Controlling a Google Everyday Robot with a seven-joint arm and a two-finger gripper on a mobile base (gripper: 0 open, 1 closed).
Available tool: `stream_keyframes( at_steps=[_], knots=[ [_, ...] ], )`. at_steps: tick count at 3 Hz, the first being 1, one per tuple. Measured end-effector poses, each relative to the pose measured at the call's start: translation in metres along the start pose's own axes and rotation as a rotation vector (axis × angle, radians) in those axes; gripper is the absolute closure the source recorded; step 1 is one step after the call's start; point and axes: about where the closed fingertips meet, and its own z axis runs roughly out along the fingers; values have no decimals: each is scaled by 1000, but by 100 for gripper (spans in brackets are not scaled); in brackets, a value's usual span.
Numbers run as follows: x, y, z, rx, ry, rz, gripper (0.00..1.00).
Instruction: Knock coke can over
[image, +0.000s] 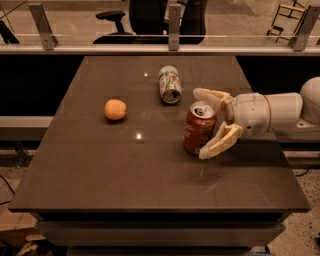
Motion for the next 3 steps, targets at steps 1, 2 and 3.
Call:
stream_keyframes(
  at_steps=[1,2,3],
  knots=[
    [4,1,7,-16,-23,3,18],
    [5,0,8,-13,-22,-6,41],
    [1,-1,4,4,-1,-25,65]
  ],
)
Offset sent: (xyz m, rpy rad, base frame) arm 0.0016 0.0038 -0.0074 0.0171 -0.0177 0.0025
